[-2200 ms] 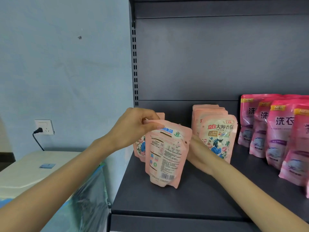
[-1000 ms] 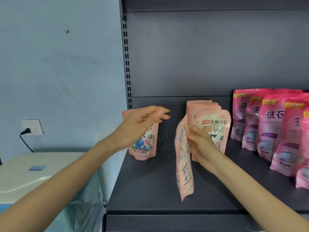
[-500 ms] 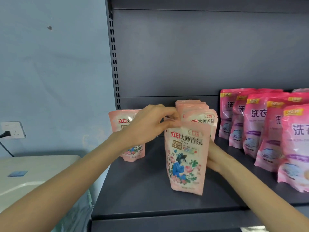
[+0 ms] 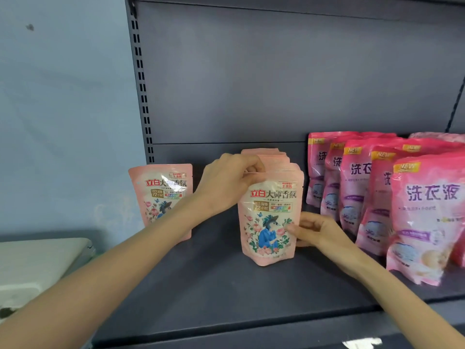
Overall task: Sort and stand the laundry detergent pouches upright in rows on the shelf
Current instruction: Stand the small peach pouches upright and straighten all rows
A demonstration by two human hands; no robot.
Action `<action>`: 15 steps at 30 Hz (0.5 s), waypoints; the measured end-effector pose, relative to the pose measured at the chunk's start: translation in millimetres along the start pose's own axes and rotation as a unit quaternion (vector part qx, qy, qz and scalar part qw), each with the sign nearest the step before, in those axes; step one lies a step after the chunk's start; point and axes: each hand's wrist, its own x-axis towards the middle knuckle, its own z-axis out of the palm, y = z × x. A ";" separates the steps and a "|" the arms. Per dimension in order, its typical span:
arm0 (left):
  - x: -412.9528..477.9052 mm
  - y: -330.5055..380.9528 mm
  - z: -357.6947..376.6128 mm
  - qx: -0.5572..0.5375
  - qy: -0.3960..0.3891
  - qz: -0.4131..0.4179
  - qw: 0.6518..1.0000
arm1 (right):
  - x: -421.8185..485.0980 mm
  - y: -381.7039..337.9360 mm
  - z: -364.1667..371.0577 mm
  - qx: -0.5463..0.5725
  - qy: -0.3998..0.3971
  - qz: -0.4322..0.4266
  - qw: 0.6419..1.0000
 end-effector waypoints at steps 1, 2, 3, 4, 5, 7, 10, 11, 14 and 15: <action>2.1 2.1 2.8 -0.006 -0.005 -0.004 1.000 | -0.6 2.8 -1.6 -0.002 0.005 -0.002 1.000; 4.3 4.3 5.7 -0.017 -0.011 -0.006 1.000 | -1.1 3.6 -2.7 -0.001 0.013 -0.002 1.000; 5.6 6.8 8.1 -0.041 -0.018 -0.007 0.999 | -1.1 5.5 -5.4 0.000 0.024 -0.007 1.000; 6.1 8.1 11.0 -0.082 -0.021 -0.008 0.996 | -0.9 6.3 -8.0 0.001 0.041 -0.011 0.999; 4.6 9.0 13.9 -0.135 -0.022 -0.011 0.991 | -0.2 7.9 -11.7 0.003 0.057 -0.014 0.998; -5.0 6.1 23.4 -0.229 -0.016 -0.025 0.973 | -0.4 10.2 -18.7 0.025 0.077 -0.017 0.997; -32.6 -8.2 46.7 -0.324 -0.006 -0.068 0.943 | -4.6 13.8 -25.3 0.047 0.080 -0.011 0.996; -41.8 -14.5 53.9 -0.336 -0.014 -0.087 0.938 | -5.8 17.4 -27.5 0.041 0.075 0.001 0.996; -63.4 -27.5 66.8 -0.323 -0.089 -0.120 0.935 | -9.7 24.3 -29.8 -0.008 0.052 0.029 0.998; -67.8 -29.4 68.6 -0.300 -0.117 -0.118 0.940 | -10.0 25.6 -30.3 -0.019 0.050 0.033 0.998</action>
